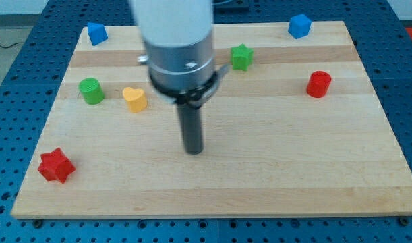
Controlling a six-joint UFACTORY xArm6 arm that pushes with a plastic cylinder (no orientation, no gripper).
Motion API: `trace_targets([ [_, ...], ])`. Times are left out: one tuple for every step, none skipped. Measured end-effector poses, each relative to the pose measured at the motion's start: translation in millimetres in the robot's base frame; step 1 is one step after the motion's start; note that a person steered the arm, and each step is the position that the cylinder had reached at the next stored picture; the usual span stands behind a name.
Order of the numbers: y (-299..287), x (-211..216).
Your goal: Move the yellow heart slightly to the bottom of the board
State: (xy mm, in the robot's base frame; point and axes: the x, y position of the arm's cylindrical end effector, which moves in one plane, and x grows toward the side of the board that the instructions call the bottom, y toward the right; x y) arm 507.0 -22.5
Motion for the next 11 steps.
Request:
trace_targets([
  [3.6, -44.3],
  [-8.1, -84.2],
  [-23.8, -113.1],
  [-35.1, -125.7],
  [-59.0, -132.8],
  [-90.8, -134.1],
  [-111.3, -129.3],
  [-111.6, -106.6],
  [-111.5, -77.4],
  [-107.2, -64.8],
  [-104.7, -78.4],
])
